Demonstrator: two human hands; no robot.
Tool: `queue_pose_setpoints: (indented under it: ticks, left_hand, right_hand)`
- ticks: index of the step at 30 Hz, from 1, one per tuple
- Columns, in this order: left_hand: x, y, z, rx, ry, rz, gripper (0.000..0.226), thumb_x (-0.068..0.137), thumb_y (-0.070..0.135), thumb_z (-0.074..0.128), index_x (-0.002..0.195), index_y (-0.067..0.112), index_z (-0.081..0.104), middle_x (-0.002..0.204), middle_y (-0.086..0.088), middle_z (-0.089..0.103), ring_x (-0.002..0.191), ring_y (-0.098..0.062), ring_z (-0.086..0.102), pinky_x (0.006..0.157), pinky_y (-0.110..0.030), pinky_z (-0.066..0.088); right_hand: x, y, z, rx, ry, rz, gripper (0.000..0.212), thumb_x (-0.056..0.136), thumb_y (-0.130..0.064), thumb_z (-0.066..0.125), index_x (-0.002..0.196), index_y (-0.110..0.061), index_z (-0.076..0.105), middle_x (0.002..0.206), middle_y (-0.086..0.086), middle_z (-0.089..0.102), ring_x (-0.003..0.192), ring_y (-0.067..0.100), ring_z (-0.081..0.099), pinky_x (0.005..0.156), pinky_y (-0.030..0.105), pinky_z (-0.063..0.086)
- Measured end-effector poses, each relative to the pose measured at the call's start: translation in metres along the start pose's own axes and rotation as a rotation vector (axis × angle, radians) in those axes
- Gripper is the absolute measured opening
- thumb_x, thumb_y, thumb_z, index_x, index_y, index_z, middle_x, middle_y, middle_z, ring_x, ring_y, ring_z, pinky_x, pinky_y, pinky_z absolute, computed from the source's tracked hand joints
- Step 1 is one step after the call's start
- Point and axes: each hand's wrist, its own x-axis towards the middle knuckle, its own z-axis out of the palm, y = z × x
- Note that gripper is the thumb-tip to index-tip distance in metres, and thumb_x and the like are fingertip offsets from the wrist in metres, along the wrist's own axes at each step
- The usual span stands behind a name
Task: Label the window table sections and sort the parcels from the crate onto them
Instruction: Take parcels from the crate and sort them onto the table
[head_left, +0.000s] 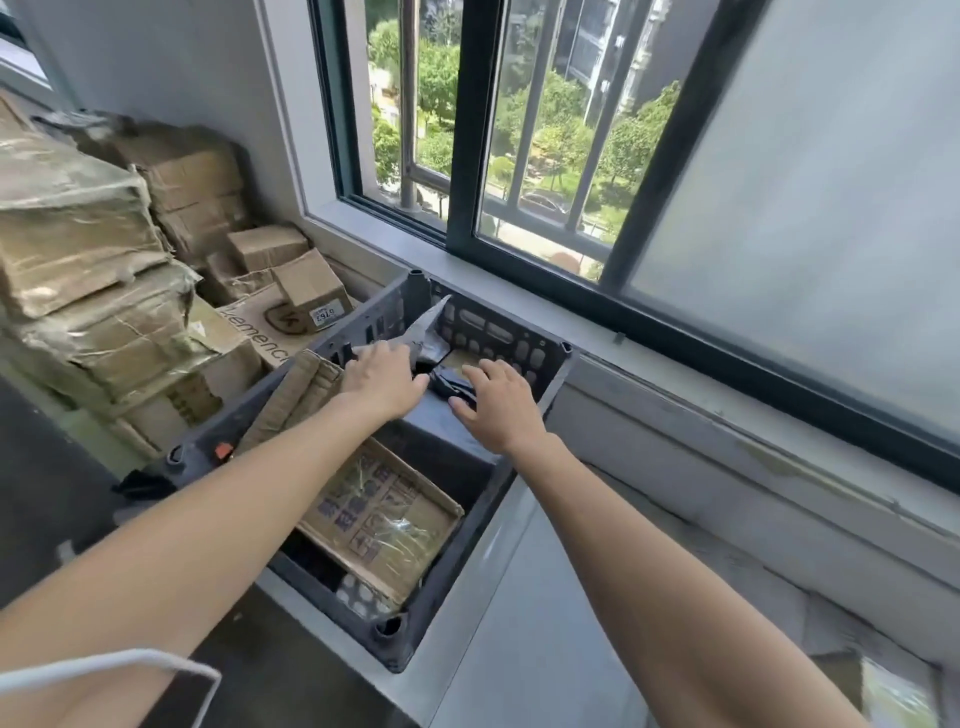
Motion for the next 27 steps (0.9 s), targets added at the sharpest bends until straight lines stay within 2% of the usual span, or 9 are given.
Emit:
queue_pose_setpoints:
  ticks: [3,6,8,10,13,17,21,24,27]
  left_hand:
    - [0.002,-0.012,0.006,0.006,-0.021,0.002,0.047,0.094,0.044,0.049,0.128,0.012,0.058,0.132,-0.014,0.056,0.124,-0.033,0.049,0.098,-0.043,0.042]
    - [-0.003,-0.020,0.006,-0.044,-0.007,0.055,0.034,0.094,0.036,0.050,0.119,0.019,0.066,0.123,-0.008,0.065,0.114,-0.030,0.058,0.092,-0.039,0.048]
    - [-0.009,-0.023,0.003,-0.072,-0.026,0.061,0.029,0.094,0.032,0.050,0.113,0.023,0.070,0.119,-0.005,0.068,0.109,-0.028,0.062,0.090,-0.038,0.051]
    - [-0.016,-0.027,0.000,-0.075,-0.071,0.037,0.027,0.092,0.031,0.051,0.108,0.024,0.072,0.115,-0.005,0.070,0.106,-0.028,0.064,0.090,-0.039,0.052]
    - [-0.028,-0.035,-0.001,-0.109,-0.157,-0.019,0.023,0.091,0.031,0.054,0.098,0.024,0.075,0.115,-0.002,0.071,0.101,-0.025,0.065,0.088,-0.038,0.054]
    - [-0.047,-0.043,0.000,-0.187,-0.121,-0.097,0.022,0.090,0.029,0.056,0.077,0.020,0.071,0.102,-0.003,0.073,0.087,-0.026,0.066,0.073,-0.032,0.053]
    - [-0.064,-0.039,0.002,-0.317,0.001,-0.133,0.026,0.093,0.031,0.056,0.089,0.015,0.077,0.091,-0.006,0.071,0.090,-0.029,0.066,0.074,-0.031,0.048]
    - [-0.073,-0.038,0.000,-0.409,0.097,-0.169,0.041,0.099,0.043,0.047,0.096,0.010,0.073,0.097,-0.009,0.069,0.090,-0.029,0.061,0.073,-0.030,0.041]
    - [-0.077,-0.037,-0.013,-0.505,0.190,-0.215,0.055,0.099,0.052,0.037,0.075,0.010,0.061,0.079,-0.009,0.062,0.078,-0.028,0.057,0.065,-0.034,0.037]
  right_hand:
    - [0.004,-0.010,0.006,0.185,-0.180,-0.002,0.053,0.096,-0.054,0.049,0.132,-0.015,0.059,0.132,0.008,0.060,0.122,0.027,0.054,0.102,0.041,0.045]
    - [0.003,-0.022,0.005,0.581,-0.547,0.049,0.061,0.087,-0.069,0.055,0.124,-0.021,0.064,0.118,0.000,0.068,0.104,0.018,0.067,0.095,0.040,0.053]
    - [0.000,-0.033,0.004,0.691,-0.798,0.083,0.074,0.079,-0.075,0.059,0.133,-0.026,0.057,0.127,-0.003,0.064,0.107,0.015,0.065,0.095,0.040,0.054]
    - [-0.002,-0.044,0.005,0.639,-0.892,0.055,0.082,0.074,-0.074,0.065,0.140,-0.029,0.049,0.137,-0.005,0.056,0.114,0.015,0.060,0.097,0.040,0.052]
    - [-0.005,-0.058,0.010,0.511,-0.825,-0.014,0.065,0.076,-0.063,0.071,0.129,-0.026,0.059,0.127,-0.002,0.061,0.110,0.015,0.061,0.094,0.037,0.054]
    - [-0.016,-0.071,0.011,0.430,-0.643,-0.123,0.049,0.082,-0.053,0.070,0.108,-0.012,0.068,0.100,0.008,0.067,0.089,0.019,0.062,0.068,0.028,0.045]
    - [-0.028,-0.071,0.002,0.390,-0.483,-0.168,0.039,0.093,-0.044,0.064,0.070,-0.012,0.058,0.063,0.000,0.048,0.059,0.014,0.045,0.053,0.030,0.032]
    - [-0.032,-0.061,-0.005,0.454,-0.346,-0.090,0.035,0.099,-0.036,0.058,0.079,-0.009,0.064,0.062,0.001,0.052,0.061,0.019,0.048,0.055,0.031,0.033]
    - [-0.034,-0.046,-0.016,0.601,-0.227,0.027,0.029,0.100,-0.033,0.056,0.098,-0.010,0.074,0.076,0.001,0.065,0.071,0.019,0.059,0.066,0.029,0.046]
